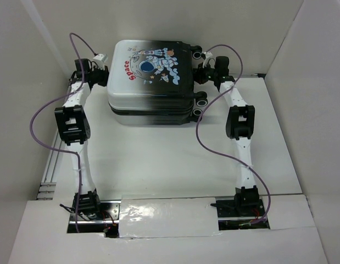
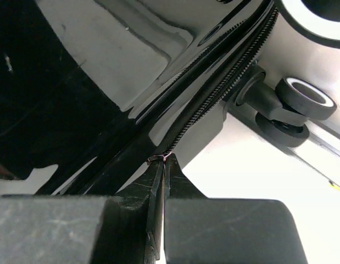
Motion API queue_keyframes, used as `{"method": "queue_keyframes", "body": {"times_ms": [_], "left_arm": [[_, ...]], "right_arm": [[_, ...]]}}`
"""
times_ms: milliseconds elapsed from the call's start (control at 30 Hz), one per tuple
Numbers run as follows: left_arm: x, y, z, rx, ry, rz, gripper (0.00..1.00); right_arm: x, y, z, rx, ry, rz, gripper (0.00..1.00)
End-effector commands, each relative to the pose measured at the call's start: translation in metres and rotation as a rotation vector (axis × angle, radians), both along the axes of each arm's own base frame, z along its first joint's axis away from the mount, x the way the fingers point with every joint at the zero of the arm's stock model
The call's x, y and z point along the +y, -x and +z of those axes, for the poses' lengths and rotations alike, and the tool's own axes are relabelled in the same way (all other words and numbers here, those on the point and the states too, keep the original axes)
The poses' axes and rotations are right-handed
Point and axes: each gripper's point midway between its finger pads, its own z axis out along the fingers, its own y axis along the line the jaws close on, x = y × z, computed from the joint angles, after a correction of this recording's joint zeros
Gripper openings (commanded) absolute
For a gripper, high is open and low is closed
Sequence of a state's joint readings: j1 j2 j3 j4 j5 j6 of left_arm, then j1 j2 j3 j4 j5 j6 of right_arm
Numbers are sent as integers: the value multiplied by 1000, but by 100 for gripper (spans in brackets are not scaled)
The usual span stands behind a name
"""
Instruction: Pack the luggage
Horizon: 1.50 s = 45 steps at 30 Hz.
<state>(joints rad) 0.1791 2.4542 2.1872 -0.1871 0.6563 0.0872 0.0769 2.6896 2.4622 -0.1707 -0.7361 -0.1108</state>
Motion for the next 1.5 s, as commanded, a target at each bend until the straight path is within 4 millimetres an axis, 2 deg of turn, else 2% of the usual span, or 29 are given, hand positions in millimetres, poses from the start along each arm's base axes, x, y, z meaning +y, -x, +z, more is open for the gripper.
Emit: {"method": "queue_keyframes", "body": {"times_ms": [0, 33, 67, 133, 167, 300, 333, 400, 467, 500, 567, 633, 667, 800, 900, 967, 1033, 1067, 1100, 1133, 1200, 1233, 1267, 1300, 1333, 1367, 1400, 1433, 1467], "left_arm": [[18, -54, 105, -400, -101, 134, 0], [17, -58, 106, -415, -118, 146, 0], [17, -63, 96, -403, -138, 179, 0], [25, -67, 108, -444, -164, 221, 0], [36, -71, 103, -445, -192, 271, 0], [50, -78, 121, -527, -273, 357, 0], [51, -80, 120, -539, -273, 359, 0], [54, -84, 132, -606, -273, 381, 0], [47, -89, 127, -639, -253, 343, 0], [35, -91, 131, -674, -244, 309, 0], [29, -94, 130, -703, -227, 279, 0], [19, -95, 128, -706, -167, 242, 0], [24, -95, 136, -734, -148, 244, 0], [19, -91, 136, -735, -37, 167, 0], [13, -89, 130, -725, -30, 127, 0], [-8, -88, 130, -728, -61, 82, 0], [-14, -84, 134, -728, -57, 45, 0], [-27, -79, 140, -737, -43, 1, 0], [-32, -75, 133, -714, -14, -19, 0], [-35, -70, 142, -731, -14, -42, 0], [-42, -64, 136, -706, -6, -88, 0], [-53, -58, 144, -711, -9, -116, 0], [-60, -51, 145, -705, -3, -159, 0], [-70, -46, 144, -698, -6, -194, 0], [-73, -40, 132, -670, 2, -213, 0], [-86, -29, 144, -678, 9, -261, 0], [-88, -24, 146, -673, 11, -270, 0], [-97, -18, 130, -629, 15, -283, 0], [-107, -9, 143, -638, 6, -300, 0]], "right_arm": [[27, -41, 0, -195, 70, -172, 0], [24, -44, 2, -205, 74, -193, 0], [28, -44, -5, -204, 91, -204, 0], [29, -48, -7, -227, 105, -233, 0], [27, -51, -4, -239, 106, -250, 0], [19, -61, -2, -261, 74, -333, 3], [19, -64, 9, -293, 53, -337, 3], [23, -66, 4, -304, 35, -325, 3], [23, -69, 10, -323, 11, -339, 4], [23, -70, 2, -320, 12, -339, 4], [30, -69, 10, -340, 3, -331, 4], [30, -69, 7, -340, 3, -331, 4], [31, -67, 1, -329, 6, -322, 4], [43, -66, -1, -339, 2, -322, 7], [45, -68, 0, -349, -22, -353, 12], [46, -68, 4, -353, -39, -356, 16], [54, -66, 6, -352, -41, -345, 22], [54, -65, 16, -358, -44, -345, 26], [54, -64, 17, -354, -42, -345, 30], [54, -64, 19, -354, -42, -345, 39], [51, -61, 26, -323, -36, -359, 52], [49, -61, 28, -307, -38, -371, 72], [49, -59, 41, -307, -38, -371, 77], [47, -55, 36, -259, -27, -381, 79], [44, -52, 31, -226, -18, -399, 81], [43, -46, 56, -228, -37, -403, 100], [32, -44, 61, -218, -29, -425, 100], [30, -40, 66, -202, -32, -436, 100], [27, -28, 77, -184, -23, -436, 100]]}}
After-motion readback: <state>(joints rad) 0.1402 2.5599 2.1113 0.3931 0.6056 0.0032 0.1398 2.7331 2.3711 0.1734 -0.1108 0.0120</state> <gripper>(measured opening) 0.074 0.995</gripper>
